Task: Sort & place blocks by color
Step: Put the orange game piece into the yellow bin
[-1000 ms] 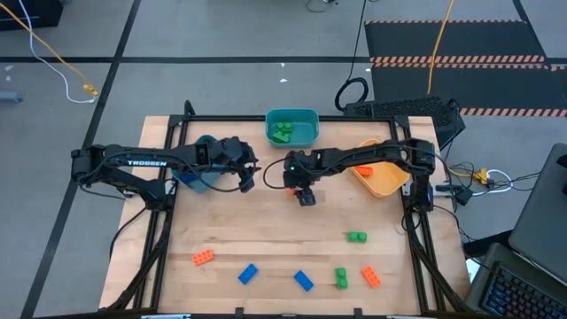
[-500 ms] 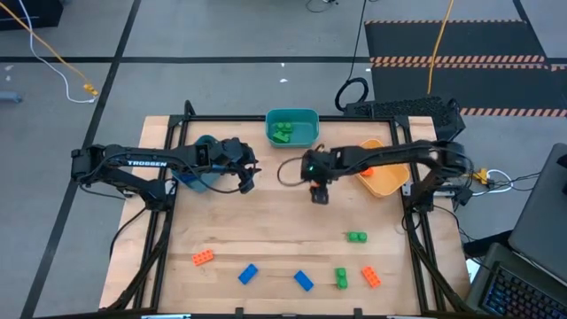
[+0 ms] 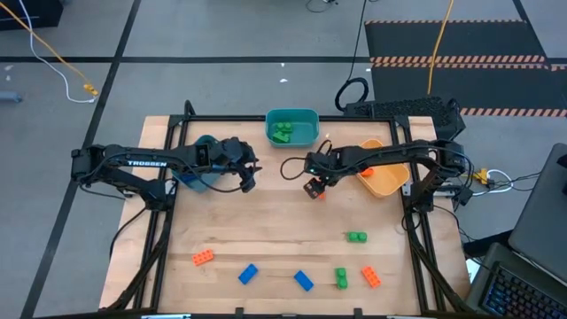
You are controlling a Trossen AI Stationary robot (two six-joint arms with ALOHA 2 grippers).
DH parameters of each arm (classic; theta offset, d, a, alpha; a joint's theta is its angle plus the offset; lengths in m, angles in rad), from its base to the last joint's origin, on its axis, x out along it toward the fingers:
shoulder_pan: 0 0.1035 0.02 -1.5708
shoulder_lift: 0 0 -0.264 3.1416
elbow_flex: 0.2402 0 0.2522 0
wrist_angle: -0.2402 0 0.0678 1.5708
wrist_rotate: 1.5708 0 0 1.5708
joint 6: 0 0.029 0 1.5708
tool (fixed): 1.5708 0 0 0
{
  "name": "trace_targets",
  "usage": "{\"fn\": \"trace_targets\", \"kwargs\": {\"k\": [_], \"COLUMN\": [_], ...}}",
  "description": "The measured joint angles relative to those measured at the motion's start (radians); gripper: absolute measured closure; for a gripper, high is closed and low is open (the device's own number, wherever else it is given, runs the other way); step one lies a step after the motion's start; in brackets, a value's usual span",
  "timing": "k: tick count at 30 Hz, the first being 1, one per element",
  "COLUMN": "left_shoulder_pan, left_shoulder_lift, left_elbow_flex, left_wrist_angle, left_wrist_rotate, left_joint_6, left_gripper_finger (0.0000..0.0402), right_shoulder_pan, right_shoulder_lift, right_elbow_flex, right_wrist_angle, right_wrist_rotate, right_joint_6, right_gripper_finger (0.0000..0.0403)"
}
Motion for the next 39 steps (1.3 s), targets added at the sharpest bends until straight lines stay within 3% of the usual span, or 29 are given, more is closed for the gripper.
{"fn": "trace_targets", "kwargs": {"k": [11, 17, 22, 31, 39], "left_shoulder_pan": [-0.002, 0.004, -0.004, 0.005, 0.032], "left_shoulder_lift": [0.000, 0.000, 0.000, 0.000, 0.000], "left_elbow_flex": [-0.081, -0.091, -0.091, -0.091, -0.091], "left_wrist_angle": [0.091, 0.181, 0.204, 0.231, 0.265], "left_wrist_rotate": [-0.022, 0.009, 0.081, 0.103, 0.105], "left_joint_6": [0.040, 0.059, 0.093, 0.170, 0.200], "left_gripper_finger": [0.0256, 0.0256, 0.0256, 0.0256, 0.0256], "right_shoulder_pan": [0.011, 0.027, 0.027, 0.013, 0.014], "right_shoulder_lift": [0.001, 0.001, 0.001, 0.045, 0.044], "right_elbow_flex": [-0.089, -0.159, -0.162, -0.167, -0.166], "right_wrist_angle": [0.042, 0.247, 0.228, 0.245, 0.078], "right_wrist_rotate": [-0.005, -0.054, -0.046, -0.024, -0.022], "right_joint_6": [0.413, 0.527, 0.539, 0.516, 0.450], "right_gripper_finger": [0.0161, 0.0161, 0.0161, 0.0161, 0.0191]}}
